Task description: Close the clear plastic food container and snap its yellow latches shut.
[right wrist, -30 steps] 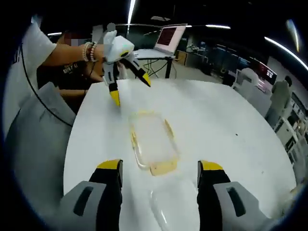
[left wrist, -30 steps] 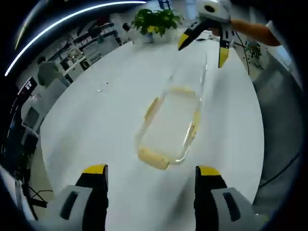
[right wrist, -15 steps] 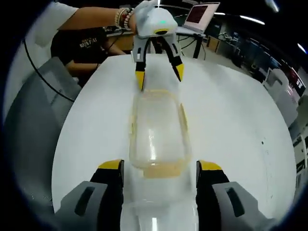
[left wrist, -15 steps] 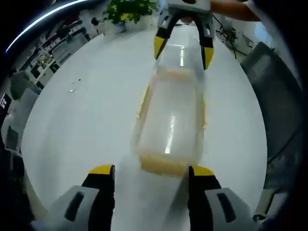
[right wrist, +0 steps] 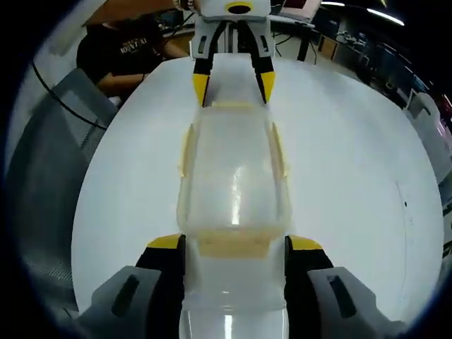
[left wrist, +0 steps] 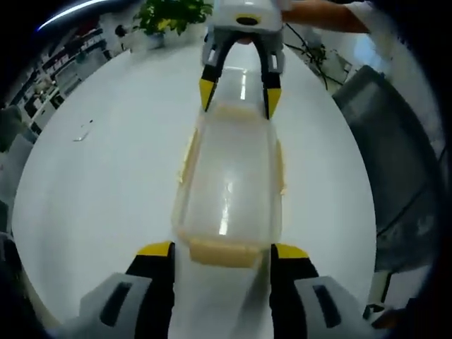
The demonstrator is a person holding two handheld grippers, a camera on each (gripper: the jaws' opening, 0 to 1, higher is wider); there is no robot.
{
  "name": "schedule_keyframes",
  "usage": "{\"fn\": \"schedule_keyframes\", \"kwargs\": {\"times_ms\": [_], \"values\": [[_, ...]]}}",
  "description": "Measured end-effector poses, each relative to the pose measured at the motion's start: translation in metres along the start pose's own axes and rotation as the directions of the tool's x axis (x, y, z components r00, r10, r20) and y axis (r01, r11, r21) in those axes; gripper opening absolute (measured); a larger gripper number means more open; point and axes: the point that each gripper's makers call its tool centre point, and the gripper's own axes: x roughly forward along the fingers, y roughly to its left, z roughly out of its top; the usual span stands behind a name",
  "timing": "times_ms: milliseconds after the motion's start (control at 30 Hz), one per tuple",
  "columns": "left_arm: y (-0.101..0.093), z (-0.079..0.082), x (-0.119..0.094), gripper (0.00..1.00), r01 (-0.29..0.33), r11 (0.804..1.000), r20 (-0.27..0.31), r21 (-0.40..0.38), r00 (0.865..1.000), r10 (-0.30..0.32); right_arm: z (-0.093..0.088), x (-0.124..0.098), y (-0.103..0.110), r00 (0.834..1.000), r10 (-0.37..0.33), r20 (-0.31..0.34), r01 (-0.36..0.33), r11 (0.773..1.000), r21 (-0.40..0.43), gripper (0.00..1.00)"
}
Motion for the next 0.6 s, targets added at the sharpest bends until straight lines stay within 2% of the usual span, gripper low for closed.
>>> {"fn": "schedule_keyframes", "kwargs": {"times_ms": [67, 167, 233, 400, 600], "values": [[-0.0042, -0.0023, 0.0010, 0.48, 0.025, 1.000, -0.010, 0.016, 1.000, -0.025, -0.0028, 0.0003, -0.0008, 1.000, 0.003, -0.016, -0.004, 1.000, -0.004, 0.53], [-0.0047, -0.0048, 0.0031, 0.48, 0.030, 0.999, -0.028, 0.019, 0.999, -0.029, -0.0023, -0.0006, -0.0002, 1.000, 0.009, -0.015, -0.009, 1.000, -0.002, 0.52], [-0.0025, -0.0039, 0.0045, 0.45, 0.025, 0.999, -0.028, 0.023, 0.999, -0.024, -0.0027, -0.0006, -0.0012, 1.000, 0.003, -0.016, -0.003, 1.000, -0.005, 0.50], [-0.0068, -0.0027, 0.0062, 0.40, 0.057, 0.998, -0.029, 0.028, 0.998, -0.056, -0.0042, -0.0002, -0.0011, 1.000, 0.001, -0.025, -0.001, 1.000, -0.010, 0.49], [-0.0062, -0.0025, 0.0071, 0.40, 0.060, 0.998, -0.035, 0.034, 0.998, -0.059, -0.0047, 0.0014, 0.0013, 0.999, 0.002, -0.041, -0.004, 0.999, -0.035, 0.47]]}}
